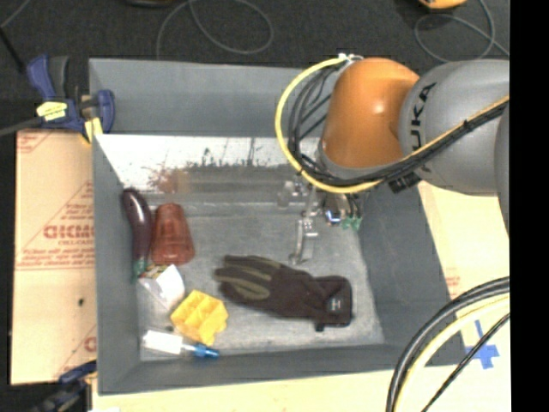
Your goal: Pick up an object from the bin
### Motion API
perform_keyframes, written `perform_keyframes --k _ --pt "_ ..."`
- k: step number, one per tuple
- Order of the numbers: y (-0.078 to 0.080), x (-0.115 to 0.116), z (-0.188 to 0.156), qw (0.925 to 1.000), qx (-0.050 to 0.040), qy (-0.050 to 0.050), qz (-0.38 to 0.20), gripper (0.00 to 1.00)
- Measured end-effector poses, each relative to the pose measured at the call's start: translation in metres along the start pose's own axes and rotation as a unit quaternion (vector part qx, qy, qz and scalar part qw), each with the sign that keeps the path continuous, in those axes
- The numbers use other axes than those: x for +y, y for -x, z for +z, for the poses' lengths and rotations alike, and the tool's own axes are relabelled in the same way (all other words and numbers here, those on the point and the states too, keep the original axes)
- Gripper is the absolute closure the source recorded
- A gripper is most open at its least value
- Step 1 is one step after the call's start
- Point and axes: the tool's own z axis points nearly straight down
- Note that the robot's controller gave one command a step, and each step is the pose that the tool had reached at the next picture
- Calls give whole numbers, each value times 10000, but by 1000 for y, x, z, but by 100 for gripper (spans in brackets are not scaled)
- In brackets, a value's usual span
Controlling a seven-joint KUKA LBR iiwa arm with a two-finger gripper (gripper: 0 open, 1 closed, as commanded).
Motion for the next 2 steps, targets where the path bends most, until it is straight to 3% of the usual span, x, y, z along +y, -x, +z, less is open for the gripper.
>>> perform_keyframes --k 1,2 --pt "1 0 -5 10000 -39 1 0 0" --pt "-48 5 49 10000 -48 7 31 0"
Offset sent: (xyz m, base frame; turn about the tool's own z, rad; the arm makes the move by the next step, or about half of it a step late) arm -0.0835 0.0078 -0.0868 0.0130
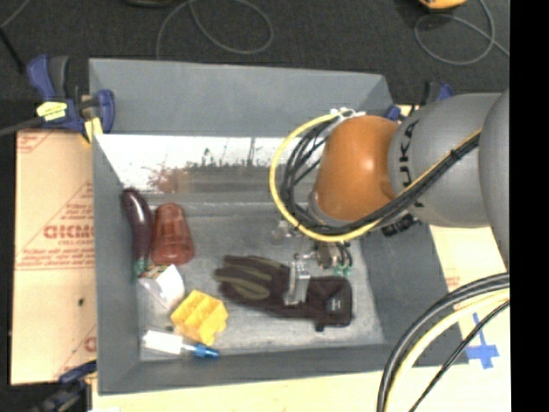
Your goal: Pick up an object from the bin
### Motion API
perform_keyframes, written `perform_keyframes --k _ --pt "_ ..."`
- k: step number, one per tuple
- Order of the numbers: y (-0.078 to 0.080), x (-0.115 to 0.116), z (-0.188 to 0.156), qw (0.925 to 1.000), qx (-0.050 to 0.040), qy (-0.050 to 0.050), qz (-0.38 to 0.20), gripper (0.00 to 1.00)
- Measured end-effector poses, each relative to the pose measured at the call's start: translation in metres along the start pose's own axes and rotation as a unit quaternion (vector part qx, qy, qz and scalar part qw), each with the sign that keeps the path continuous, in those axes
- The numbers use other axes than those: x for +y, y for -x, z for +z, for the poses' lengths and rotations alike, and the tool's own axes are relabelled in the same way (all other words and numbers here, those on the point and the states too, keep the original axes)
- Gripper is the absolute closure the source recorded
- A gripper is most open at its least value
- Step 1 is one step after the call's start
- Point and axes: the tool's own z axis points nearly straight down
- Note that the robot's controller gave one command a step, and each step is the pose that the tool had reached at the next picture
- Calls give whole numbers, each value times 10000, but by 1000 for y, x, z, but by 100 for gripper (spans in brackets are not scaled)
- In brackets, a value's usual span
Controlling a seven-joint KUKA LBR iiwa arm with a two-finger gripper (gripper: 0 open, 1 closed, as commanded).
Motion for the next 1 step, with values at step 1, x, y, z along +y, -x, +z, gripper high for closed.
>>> perform_keyframes --k 1 --pt "-41 10 53 9987 -9 -5 516 100"
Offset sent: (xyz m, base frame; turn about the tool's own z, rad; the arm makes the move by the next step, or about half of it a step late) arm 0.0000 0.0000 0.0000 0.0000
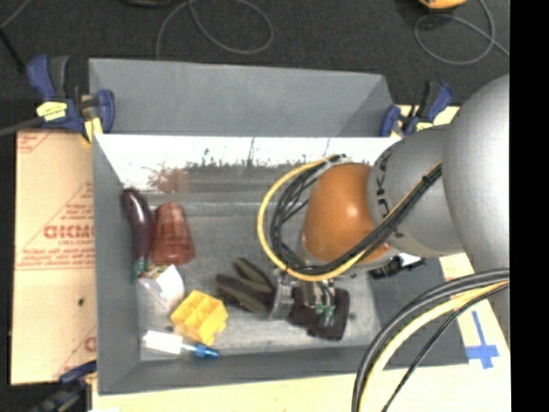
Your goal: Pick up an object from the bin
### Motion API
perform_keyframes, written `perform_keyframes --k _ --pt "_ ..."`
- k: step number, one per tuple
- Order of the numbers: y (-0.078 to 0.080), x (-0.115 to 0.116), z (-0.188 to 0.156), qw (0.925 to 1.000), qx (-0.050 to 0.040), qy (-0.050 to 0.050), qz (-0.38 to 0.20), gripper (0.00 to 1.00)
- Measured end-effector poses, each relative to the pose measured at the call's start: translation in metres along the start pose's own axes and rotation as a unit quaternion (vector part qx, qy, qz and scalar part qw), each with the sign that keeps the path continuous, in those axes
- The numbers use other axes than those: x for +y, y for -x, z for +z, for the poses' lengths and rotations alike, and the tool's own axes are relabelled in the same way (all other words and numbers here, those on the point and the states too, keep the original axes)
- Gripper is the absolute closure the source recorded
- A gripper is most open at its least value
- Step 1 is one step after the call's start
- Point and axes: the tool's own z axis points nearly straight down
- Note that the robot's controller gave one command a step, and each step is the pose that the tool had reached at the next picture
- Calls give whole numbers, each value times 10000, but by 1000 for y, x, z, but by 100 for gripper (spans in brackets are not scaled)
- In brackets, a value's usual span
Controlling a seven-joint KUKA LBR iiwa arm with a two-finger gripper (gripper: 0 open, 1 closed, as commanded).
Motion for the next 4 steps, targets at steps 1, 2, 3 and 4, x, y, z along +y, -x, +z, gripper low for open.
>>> perform_keyframes --k 1,2,3,4 --pt "0 0 0 10000 1 1 4 100" --pt "0 0 0 10000 1 2 7 100" --pt "0 0 0 10000 1 3 8 100" --pt "0 0 0 10000 1 3 9 100"
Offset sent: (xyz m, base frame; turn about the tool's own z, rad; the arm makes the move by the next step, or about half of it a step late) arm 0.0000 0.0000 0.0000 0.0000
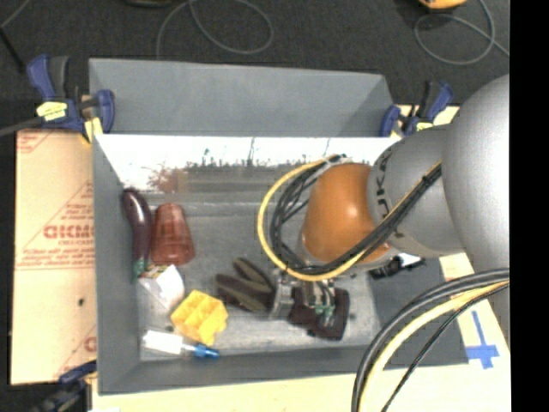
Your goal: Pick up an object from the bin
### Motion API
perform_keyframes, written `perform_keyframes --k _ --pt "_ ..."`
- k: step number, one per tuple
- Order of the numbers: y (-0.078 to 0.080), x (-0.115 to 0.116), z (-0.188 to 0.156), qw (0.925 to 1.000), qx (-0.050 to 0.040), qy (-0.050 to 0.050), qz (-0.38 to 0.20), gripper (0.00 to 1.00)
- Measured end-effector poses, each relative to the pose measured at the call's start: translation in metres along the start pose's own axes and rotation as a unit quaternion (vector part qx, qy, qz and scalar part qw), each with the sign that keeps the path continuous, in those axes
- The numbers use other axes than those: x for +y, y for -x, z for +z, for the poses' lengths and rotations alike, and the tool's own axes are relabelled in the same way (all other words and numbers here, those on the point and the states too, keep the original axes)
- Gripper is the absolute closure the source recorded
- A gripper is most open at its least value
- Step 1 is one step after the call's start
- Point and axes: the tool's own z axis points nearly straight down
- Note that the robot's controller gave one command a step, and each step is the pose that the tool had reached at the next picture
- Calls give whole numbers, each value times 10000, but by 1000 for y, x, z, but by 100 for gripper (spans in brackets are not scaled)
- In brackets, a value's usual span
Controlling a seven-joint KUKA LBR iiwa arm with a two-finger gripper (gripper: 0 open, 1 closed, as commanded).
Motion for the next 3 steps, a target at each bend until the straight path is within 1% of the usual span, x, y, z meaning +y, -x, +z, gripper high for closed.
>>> perform_keyframes --k 3 --pt "0 0 0 10000 0 1 2 100"
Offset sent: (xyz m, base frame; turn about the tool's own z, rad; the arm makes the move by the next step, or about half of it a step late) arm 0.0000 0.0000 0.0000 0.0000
